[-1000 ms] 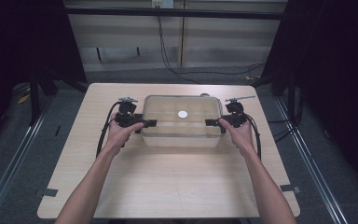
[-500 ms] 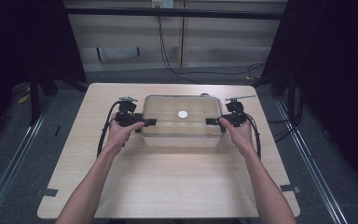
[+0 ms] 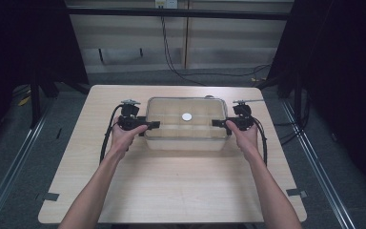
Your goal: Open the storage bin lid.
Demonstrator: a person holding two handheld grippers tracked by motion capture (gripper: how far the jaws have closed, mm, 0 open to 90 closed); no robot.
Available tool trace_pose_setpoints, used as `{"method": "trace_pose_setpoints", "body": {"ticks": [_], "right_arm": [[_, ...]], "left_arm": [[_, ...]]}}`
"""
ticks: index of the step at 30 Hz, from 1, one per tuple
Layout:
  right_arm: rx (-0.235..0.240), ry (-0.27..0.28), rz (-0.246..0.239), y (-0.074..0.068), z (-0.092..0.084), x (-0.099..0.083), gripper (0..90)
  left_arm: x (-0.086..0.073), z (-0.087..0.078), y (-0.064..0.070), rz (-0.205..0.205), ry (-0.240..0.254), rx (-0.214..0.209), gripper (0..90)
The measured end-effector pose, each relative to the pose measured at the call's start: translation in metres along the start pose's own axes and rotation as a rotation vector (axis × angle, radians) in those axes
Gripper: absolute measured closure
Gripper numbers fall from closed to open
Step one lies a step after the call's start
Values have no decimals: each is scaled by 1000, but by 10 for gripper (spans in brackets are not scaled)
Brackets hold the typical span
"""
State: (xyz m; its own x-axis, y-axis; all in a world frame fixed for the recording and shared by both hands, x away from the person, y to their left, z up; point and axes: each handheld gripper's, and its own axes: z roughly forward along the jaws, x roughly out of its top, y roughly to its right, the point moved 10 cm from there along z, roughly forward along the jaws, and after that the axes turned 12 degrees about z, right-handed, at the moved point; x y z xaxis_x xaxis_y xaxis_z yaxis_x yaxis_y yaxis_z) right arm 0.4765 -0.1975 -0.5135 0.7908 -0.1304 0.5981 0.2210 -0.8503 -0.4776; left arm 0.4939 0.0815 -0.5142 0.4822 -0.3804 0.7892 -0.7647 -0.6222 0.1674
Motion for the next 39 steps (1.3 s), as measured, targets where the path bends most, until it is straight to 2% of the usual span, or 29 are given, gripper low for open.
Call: {"method": "trace_pose_setpoints", "body": {"ticks": [5,9,13,17,19,21,24,26,33,36,39], "right_arm": [[-24,-4,-5,0,-2,1,250],[-25,4,-15,-2,-4,2,249],[-24,10,-17,-2,-6,3,260],[-20,24,-7,-1,-9,5,278],[4,25,-1,-3,-10,5,303],[14,35,6,-3,-12,5,318],[32,52,14,-3,-15,6,343],[57,69,22,-5,-18,8,360],[80,77,10,-4,-24,7,435],[110,101,30,-5,-28,8,478],[111,110,22,-6,-32,8,514]], "left_arm": [[-1,0,-1,0,12,-1,234],[0,-2,0,-7,15,-1,232],[3,-7,3,14,24,-4,230],[8,-13,3,25,46,0,298],[8,-15,3,40,44,1,307],[10,-16,3,23,64,8,337],[11,-18,4,35,74,14,398],[11,-18,4,37,72,21,401],[14,-25,6,29,102,8,491],[14,-26,7,27,110,13,498],[14,-30,7,33,115,12,517]]}}
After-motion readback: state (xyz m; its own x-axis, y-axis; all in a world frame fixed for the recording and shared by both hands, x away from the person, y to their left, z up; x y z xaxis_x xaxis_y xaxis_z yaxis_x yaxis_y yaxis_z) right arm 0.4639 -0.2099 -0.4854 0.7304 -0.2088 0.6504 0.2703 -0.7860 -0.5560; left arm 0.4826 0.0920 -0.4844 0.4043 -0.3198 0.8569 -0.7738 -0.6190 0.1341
